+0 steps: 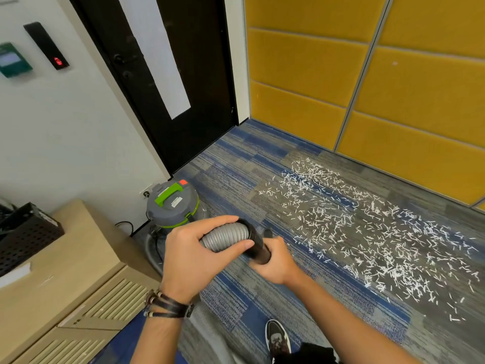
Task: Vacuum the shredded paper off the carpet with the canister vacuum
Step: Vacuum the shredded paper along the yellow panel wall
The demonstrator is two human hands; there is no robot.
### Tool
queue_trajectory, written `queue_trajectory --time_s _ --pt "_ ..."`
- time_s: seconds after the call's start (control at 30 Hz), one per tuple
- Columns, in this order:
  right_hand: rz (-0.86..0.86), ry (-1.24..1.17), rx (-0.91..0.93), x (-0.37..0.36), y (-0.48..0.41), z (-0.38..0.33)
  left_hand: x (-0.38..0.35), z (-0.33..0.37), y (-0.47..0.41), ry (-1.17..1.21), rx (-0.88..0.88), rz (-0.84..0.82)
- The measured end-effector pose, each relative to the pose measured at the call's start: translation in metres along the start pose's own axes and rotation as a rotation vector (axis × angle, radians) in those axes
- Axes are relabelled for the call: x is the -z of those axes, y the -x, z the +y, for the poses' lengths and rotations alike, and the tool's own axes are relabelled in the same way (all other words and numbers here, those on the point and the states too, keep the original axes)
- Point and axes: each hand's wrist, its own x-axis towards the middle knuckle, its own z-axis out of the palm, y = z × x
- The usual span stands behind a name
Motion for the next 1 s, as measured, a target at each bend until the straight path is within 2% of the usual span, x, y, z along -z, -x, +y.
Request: queue_trajectory --time_s 0.27,0.6,0.8,1.0 --pt "0.032 0.046 0.073 0.015 -0.005 0.002 0.001 -0.003 -0.002 0.004 -0.019 0.043" --pt "-0.012 0.083 0.057 0.034 -0.036 0.038 -0.051 -0.022 -0.025 -0.011 0.035 -0.067" --pt "0.058 0.085 0.021 0.048 -0.025 0.044 -0.060 -0.025 -0.036 0.028 0.032 -0.141" --pt "0.066 0.080 0.025 0.042 -0.033 0.036 -0.056 -0.026 -0.038 -0.037 0.021 -0.076"
